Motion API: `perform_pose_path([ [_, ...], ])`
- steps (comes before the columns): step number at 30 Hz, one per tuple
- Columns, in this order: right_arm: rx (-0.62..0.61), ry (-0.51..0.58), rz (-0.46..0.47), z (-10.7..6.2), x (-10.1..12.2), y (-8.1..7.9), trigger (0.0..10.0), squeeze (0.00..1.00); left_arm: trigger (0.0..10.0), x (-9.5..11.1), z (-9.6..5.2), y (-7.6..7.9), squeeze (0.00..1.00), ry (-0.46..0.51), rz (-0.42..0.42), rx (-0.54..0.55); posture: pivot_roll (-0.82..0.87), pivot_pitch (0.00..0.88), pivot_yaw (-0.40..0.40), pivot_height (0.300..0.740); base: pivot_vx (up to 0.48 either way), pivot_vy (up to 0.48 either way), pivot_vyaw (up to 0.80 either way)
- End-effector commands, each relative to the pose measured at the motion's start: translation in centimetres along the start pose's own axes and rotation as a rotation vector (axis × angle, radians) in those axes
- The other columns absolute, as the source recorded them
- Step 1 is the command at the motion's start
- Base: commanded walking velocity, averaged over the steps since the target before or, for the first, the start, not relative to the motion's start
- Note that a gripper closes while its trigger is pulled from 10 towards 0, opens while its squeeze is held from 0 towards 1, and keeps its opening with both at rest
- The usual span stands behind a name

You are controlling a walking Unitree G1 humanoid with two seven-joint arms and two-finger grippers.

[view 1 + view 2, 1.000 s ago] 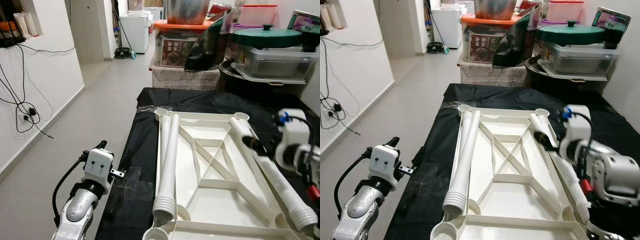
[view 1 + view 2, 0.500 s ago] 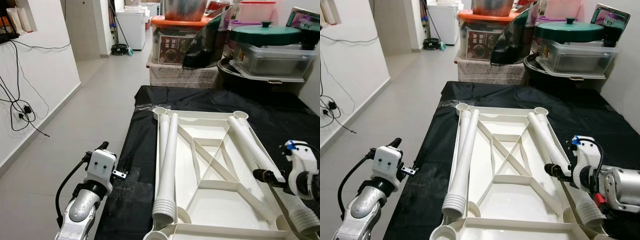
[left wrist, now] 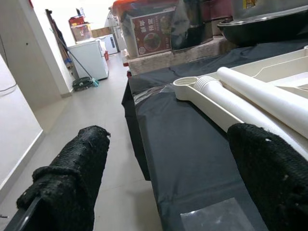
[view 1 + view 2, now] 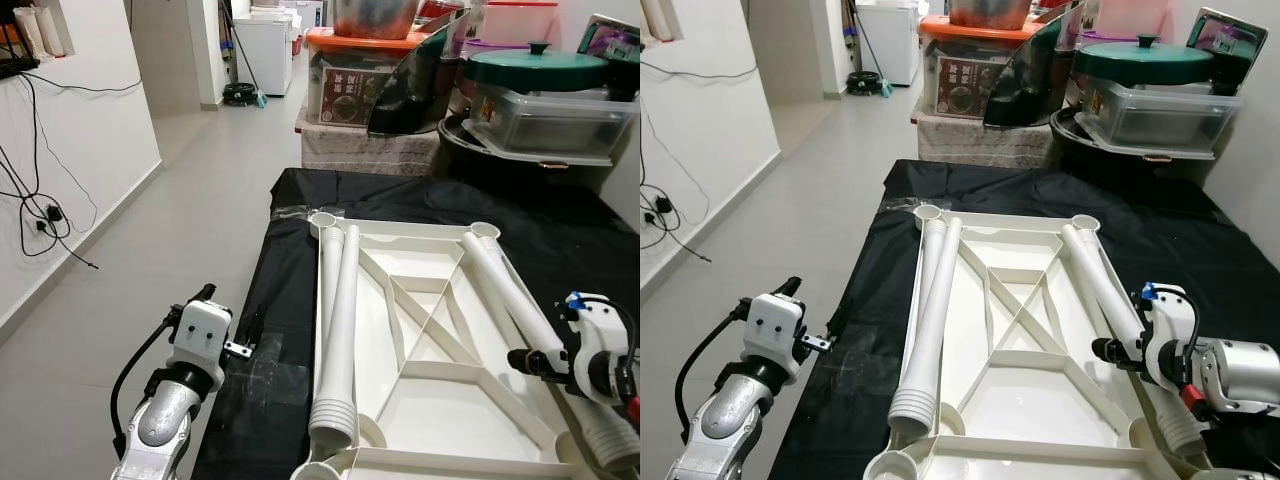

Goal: Building children table

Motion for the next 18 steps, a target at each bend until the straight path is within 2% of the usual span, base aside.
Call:
perform_pose_path([
  [1,-0.018,-0.044,-0.003,0.5,-0.8,0.3,6.7,0.0,10.0,-0.4,-0.2,-0.1,0.0,-0.017,0.008,0.008,0.0,0.0,-0.102,0.74,0.0,0.0,0.0],
  [2,-0.018,-0.041,0.006,0.7,-0.9,0.4,0.0,0.0,10.0,-0.5,-0.2,-0.1,0.0,-0.018,0.011,0.01,0.0,0.0,-0.102,0.74,0.0,0.0,0.0],
  [11,-0.017,0.005,0.013,0.8,-0.1,0.2,0.0,0.0,10.0,-0.6,-0.2,-0.1,0.0,-0.024,0.016,0.009,0.0,0.0,-0.096,0.74,0.0,0.0,0.0],
  [18,-0.049,0.085,-0.05,0.2,1.6,0.4,0.0,0.0,10.0,-0.7,-0.2,-0.1,0.0,-0.028,0.022,0.007,-0.01,0.0,-0.09,0.74,0.0,0.0,0.0],
])
Point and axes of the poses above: a point about 5 cm out from each wrist's last joint towards the gripper, its own z axis pointing out of the wrist towards the gripper, its own x axis along the axis of the wrist's last joint, y = z × x, the point moved 1 cm from there along z, pointing out of the wrist towards the gripper, and after that the axes turned 14 degrees about -z, right-handed, at the moved point
